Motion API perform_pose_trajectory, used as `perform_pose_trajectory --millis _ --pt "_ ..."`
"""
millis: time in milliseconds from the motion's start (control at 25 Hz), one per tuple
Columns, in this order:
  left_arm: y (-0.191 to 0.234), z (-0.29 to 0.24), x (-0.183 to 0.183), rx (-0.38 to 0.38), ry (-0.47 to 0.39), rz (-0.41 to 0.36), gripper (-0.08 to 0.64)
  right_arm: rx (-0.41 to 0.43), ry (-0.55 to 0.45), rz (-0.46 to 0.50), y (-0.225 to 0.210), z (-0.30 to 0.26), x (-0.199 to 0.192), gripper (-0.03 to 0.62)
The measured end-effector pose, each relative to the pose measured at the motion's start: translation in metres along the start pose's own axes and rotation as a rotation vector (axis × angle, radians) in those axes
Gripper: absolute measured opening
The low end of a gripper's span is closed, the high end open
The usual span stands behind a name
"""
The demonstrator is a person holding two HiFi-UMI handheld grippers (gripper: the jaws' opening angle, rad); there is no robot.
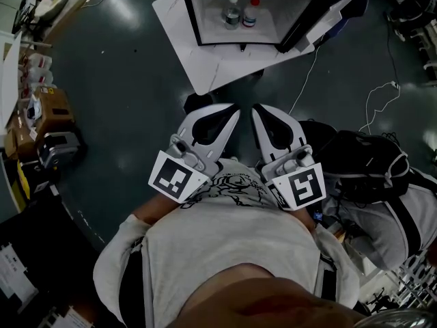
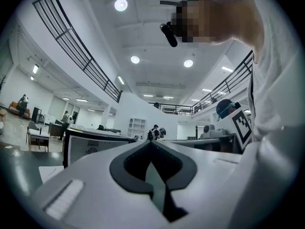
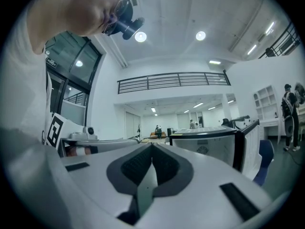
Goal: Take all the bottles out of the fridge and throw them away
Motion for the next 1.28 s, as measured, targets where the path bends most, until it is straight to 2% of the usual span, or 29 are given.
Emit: perform_pose_trajectory --millis 760,1280 --pt "0.066 0.010 -0.012 -0.056 -0.002 0.020 0.009 -0.026 0.005 0.023 0.015 -0.066 -0.001 0.011" --pt "0.083 0.018 -0.023 -0.055 0.008 0.046 0.009 -0.055 0.022 -0.002 0.018 -0.084 -0.009 0.009"
Point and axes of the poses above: the fingertips, and each gripper's own axes: z backward along the fingers, y to its left, x out of its top, the point moved 9 cm from there along z, backward along the fingers, and after that the axes turned 15 degrees about -z, right-handed, at the moved point
